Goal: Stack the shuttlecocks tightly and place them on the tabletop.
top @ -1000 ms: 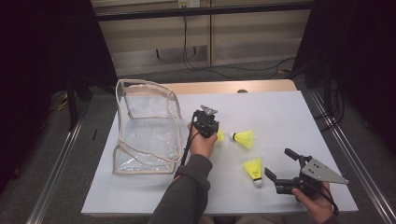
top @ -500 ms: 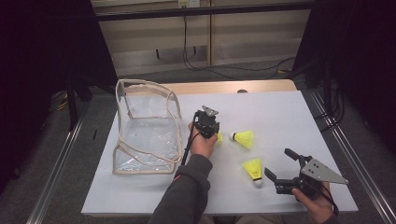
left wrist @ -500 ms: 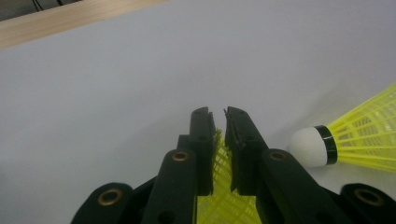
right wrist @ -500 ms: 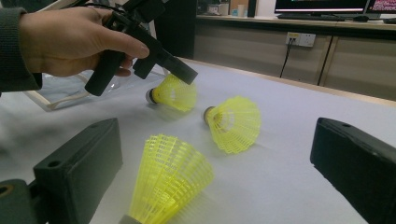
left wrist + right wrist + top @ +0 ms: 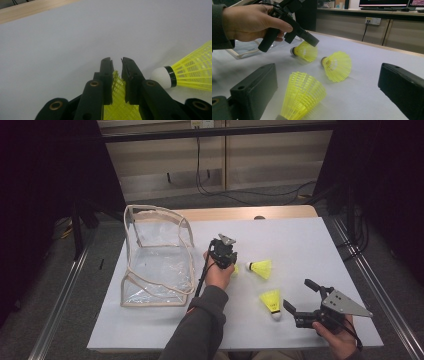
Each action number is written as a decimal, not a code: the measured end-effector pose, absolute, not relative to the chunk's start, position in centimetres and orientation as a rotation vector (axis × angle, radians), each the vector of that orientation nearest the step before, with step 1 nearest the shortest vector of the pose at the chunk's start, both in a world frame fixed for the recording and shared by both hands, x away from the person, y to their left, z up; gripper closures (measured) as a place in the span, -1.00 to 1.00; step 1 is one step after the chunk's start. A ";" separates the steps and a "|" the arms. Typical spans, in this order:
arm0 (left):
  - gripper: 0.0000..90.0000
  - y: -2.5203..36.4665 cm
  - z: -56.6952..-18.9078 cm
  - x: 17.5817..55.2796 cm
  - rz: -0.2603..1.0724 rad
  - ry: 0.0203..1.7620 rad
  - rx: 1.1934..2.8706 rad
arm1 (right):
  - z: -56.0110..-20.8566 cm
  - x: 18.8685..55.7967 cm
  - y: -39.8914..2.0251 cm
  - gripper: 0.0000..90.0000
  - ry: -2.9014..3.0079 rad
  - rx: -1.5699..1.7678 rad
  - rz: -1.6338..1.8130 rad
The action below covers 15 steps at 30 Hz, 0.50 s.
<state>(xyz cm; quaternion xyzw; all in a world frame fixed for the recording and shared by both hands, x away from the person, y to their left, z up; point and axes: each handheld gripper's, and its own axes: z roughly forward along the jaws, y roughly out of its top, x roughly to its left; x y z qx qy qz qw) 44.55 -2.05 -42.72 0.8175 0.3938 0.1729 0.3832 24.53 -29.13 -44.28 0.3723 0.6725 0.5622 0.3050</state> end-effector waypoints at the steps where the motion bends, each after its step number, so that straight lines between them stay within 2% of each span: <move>1: 0.75 -2.2 -42.7 44.5 0.434 1.007 2.077 | -44.3 24.5 -29.1 -0.96 1.781 0.985 1.488; 15: 0.73 -2.5 -42.6 44.7 0.435 0.971 2.083 | -44.3 24.5 -29.1 -0.96 1.784 0.979 1.491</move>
